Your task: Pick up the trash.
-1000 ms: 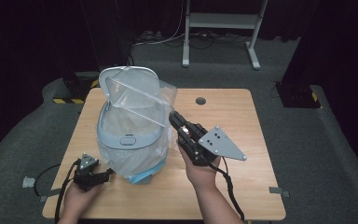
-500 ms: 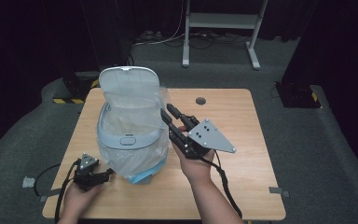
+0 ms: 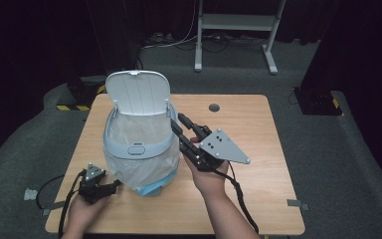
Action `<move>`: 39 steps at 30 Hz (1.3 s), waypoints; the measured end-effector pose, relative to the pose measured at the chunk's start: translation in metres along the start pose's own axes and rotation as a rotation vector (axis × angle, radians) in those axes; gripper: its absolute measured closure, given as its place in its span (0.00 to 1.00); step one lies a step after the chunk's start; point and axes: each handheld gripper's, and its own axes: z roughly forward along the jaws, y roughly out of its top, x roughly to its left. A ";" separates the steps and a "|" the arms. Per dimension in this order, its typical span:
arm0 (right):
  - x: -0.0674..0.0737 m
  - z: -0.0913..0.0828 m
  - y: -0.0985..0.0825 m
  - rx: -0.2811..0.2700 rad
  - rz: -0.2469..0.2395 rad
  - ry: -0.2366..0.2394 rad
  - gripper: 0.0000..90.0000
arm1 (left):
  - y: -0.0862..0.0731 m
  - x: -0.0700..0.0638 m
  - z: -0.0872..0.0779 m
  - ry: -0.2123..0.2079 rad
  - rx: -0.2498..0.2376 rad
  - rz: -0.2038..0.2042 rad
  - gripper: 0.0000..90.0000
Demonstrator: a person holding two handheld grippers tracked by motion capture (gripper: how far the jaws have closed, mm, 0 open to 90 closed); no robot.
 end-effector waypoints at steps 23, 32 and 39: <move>-0.043 -0.036 -0.116 0.334 0.055 -0.156 0.72 | 0.000 -0.001 0.000 -0.005 -0.004 0.004 0.31; -0.063 -0.037 -0.151 0.441 0.067 -0.226 0.71 | 0.000 -0.001 0.000 -0.004 -0.003 0.006 0.31; -0.071 -0.032 -0.173 0.533 0.089 -0.268 0.68 | 0.000 -0.001 0.000 -0.002 -0.002 0.007 0.31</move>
